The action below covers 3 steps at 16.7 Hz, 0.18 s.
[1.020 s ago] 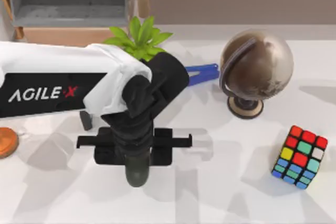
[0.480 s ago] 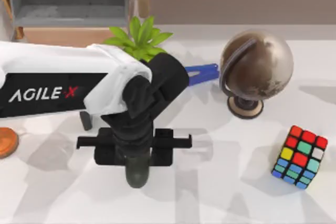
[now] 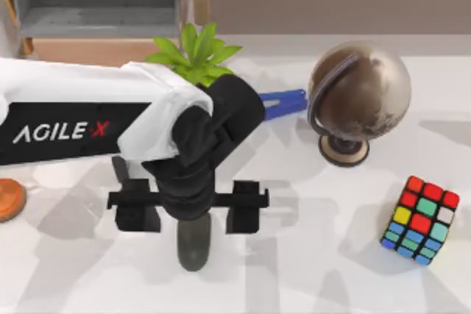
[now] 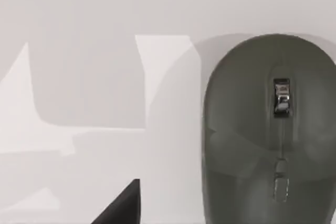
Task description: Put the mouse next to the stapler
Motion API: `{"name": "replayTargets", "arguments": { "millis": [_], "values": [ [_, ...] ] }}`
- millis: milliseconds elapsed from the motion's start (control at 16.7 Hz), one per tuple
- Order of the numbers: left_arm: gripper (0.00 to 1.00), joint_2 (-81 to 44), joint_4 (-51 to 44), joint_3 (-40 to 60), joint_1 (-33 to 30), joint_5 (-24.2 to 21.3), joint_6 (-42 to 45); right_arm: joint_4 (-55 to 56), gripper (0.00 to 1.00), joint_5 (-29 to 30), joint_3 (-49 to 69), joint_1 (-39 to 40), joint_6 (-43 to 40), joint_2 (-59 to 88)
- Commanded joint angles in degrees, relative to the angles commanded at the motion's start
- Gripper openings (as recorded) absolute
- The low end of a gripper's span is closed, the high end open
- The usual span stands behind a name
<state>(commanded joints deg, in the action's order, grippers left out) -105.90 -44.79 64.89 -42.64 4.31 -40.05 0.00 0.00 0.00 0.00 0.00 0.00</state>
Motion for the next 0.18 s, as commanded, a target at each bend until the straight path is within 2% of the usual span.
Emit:
{"name": "replayTargets", "arguments": {
  "millis": [180],
  "values": [
    [1.00,0.00,0.00,0.00,0.00,0.00,0.00,0.00,1.00,0.00,0.00,0.00,0.00,0.00]
  ]
}}
